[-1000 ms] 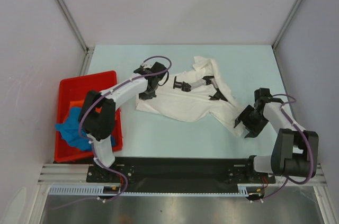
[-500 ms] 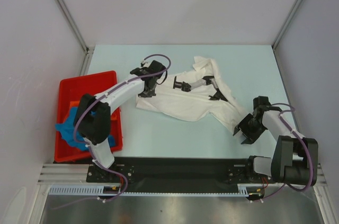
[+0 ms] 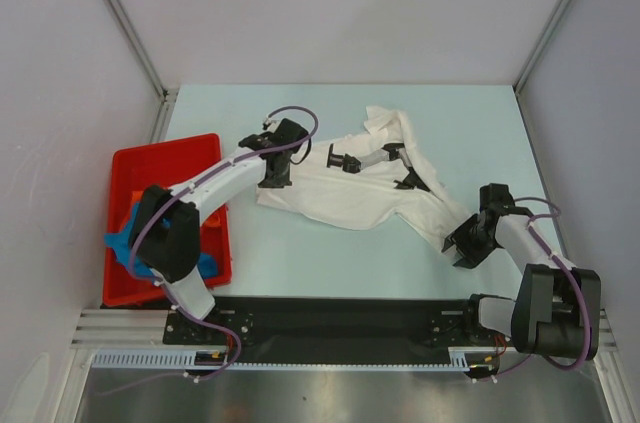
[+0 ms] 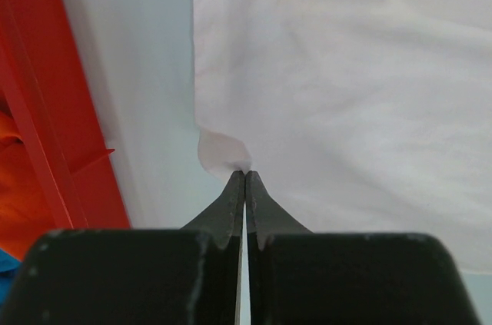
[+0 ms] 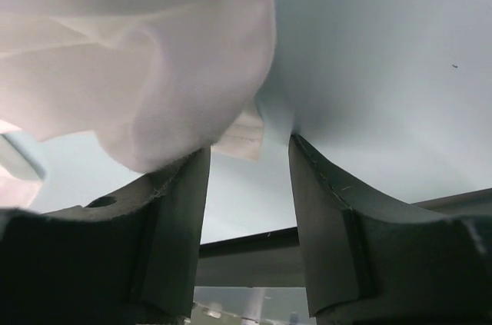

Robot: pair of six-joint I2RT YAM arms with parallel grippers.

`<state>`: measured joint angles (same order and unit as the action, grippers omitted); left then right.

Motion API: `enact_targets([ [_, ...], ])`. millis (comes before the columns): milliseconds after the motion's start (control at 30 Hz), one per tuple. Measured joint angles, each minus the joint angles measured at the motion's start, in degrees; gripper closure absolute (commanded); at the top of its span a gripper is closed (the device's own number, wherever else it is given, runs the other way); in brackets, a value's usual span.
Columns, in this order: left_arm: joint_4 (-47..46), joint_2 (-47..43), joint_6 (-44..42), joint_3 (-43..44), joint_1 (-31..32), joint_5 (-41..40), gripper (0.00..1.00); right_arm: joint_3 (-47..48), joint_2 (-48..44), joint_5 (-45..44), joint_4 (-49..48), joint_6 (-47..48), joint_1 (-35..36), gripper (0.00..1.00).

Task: Fold and stack the t-shirts
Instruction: Flatten the tshirt out

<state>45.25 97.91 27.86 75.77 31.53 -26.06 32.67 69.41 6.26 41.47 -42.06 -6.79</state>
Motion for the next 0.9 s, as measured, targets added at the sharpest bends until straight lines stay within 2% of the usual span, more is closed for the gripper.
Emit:
enact_targets([
  [200, -1.29, -0.28, -0.61, -2.82, 0.02, 2.14, 1.0, -0.74, -0.52, 0.28, -1.42, -2.51, -0.2, 0.53],
  [333, -2.19, 0.66, -1.03, -3.06, 0.0, 2.86, 1.0, -1.81, -0.81, 1.88, -3.19, -5.2, -0.52, 0.67],
  [400, -2.82, 1.42, -1.18, -3.06, 0.0, 3.26, 1.0, -2.27, -0.79, 2.71, -4.11, -6.34, -0.57, 0.71],
  [467, -3.19, 2.19, -1.49, -3.08, 0.0, 3.82, 1.0, -2.71, -1.01, 2.97, -4.79, -7.48, -0.57, 0.87],
  [500, -3.37, 2.4, -1.55, -3.08, 0.0, 3.93, 1.0, -2.99, -1.11, 3.15, -5.11, -7.8, -0.57, 0.9],
  [533, -3.61, 2.78, -1.75, -3.08, 0.0, 4.04, 0.99, -3.19, -1.33, 2.97, -5.18, -8.07, -0.59, 0.98],
  [567, -3.85, 3.15, -1.99, -3.08, 0.02, 4.15, 0.99, -3.23, -1.49, 2.8, -5.16, -8.17, -0.57, 1.0],
  [900, -5.4, 9.05, -3.04, -3.08, 0.02, 6.4, 0.99, -2.86, -4.72, -1.99, -0.85, -5.25, -0.46, 1.0],
])
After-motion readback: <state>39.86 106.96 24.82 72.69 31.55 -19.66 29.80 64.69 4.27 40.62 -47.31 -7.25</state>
